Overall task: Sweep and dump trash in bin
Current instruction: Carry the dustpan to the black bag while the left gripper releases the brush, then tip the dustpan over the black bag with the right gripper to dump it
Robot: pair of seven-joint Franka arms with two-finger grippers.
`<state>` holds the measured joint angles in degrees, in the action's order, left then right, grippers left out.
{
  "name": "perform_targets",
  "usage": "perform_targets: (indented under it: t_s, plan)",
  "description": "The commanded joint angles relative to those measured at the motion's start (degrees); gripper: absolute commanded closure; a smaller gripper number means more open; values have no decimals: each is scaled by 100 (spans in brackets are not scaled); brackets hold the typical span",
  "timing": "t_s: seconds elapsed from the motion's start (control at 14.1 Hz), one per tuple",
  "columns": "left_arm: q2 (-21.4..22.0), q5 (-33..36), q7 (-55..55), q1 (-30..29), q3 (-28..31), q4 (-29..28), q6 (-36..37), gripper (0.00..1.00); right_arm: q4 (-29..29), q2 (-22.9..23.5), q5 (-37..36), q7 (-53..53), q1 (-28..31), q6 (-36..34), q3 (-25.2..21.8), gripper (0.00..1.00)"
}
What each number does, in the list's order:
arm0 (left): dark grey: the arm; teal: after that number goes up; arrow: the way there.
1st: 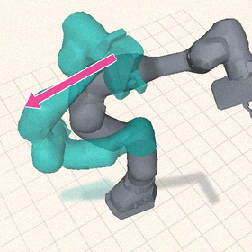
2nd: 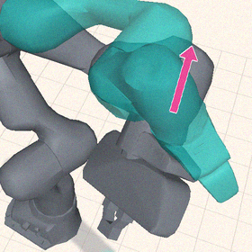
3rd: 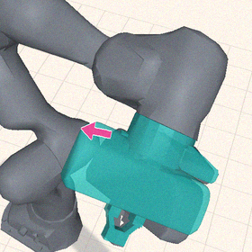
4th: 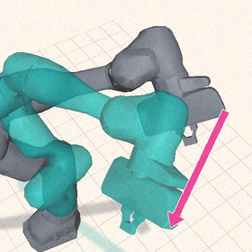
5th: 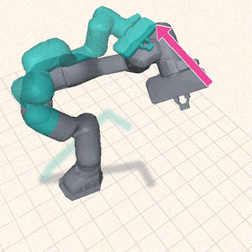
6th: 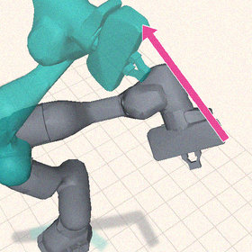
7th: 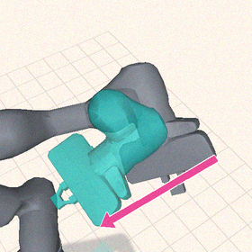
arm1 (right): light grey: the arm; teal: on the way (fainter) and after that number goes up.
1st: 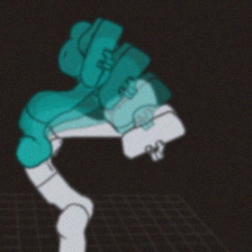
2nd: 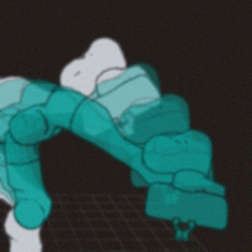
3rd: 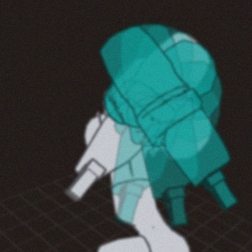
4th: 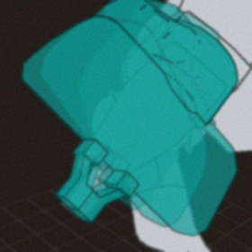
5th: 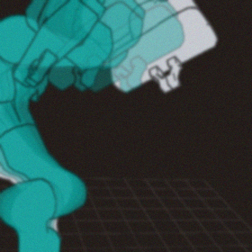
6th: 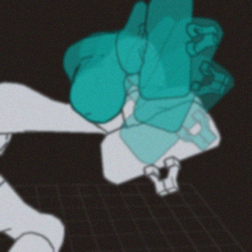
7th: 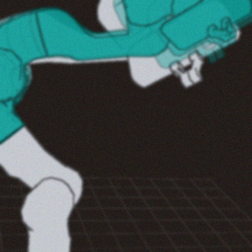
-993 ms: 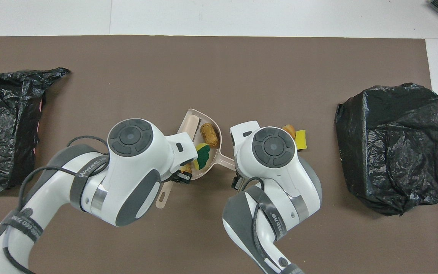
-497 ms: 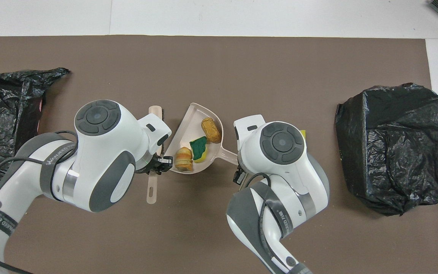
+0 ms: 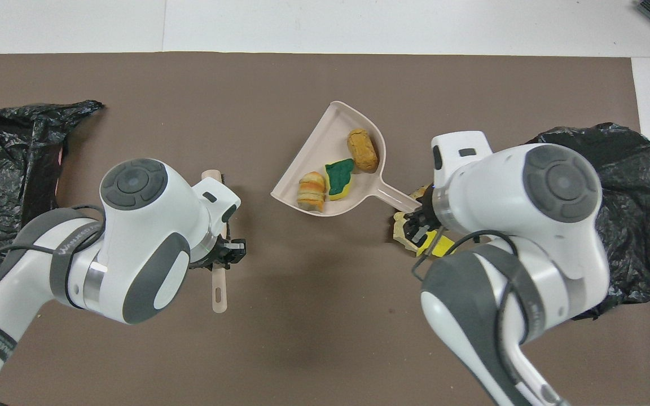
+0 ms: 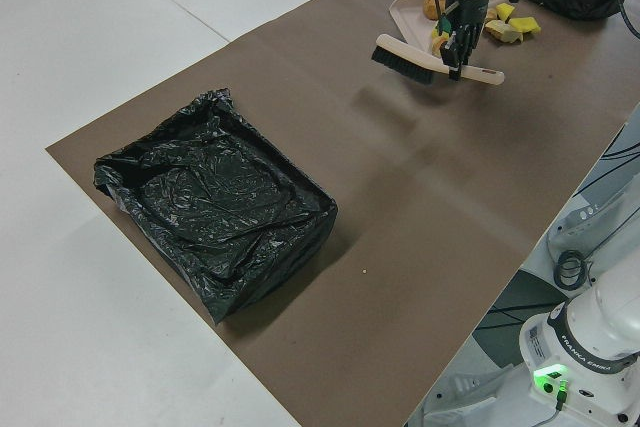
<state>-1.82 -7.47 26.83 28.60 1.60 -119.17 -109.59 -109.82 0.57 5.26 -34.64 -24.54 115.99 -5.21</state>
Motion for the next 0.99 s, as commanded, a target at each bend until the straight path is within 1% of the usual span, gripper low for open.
perform_targets:
  t_s: [0.0, 0.14, 0.28, 0.5, 0.64, 0.78, 0.92]
  plan:
    - [691, 53, 549, 557, -11, -905, -528, 100, 433, -286, -16, -612, 842, -882, 20, 100]
    - [867, 0, 778, 987, -11, -1178, -703, 100, 680, -373, -25, -1147, 1536, -1392, 20, 100]
    - [868, -17, 1383, 1470, -20, -1301, -766, 100, 813, -426, -25, -1911, 2213, -1736, 11, 100]
    - [886, -386, 1710, 1980, -11, -1573, -1134, 100, 813, -435, -69, -3378, 3181, -1834, -164, 100]
    - [850, -483, 1755, 2201, -20, -1863, -1581, 100, 813, -479, -541, -4223, 3744, -1799, -235, 100]
    - [886, -685, 1755, 2246, -20, -1970, -1706, 100, 813, -558, -1087, -4690, 4131, -1712, -226, 100]
    - [877, -756, 1781, 2246, -11, -1979, -1715, 100, 813, -558, -1508, -5295, 4230, -1633, -226, 100]
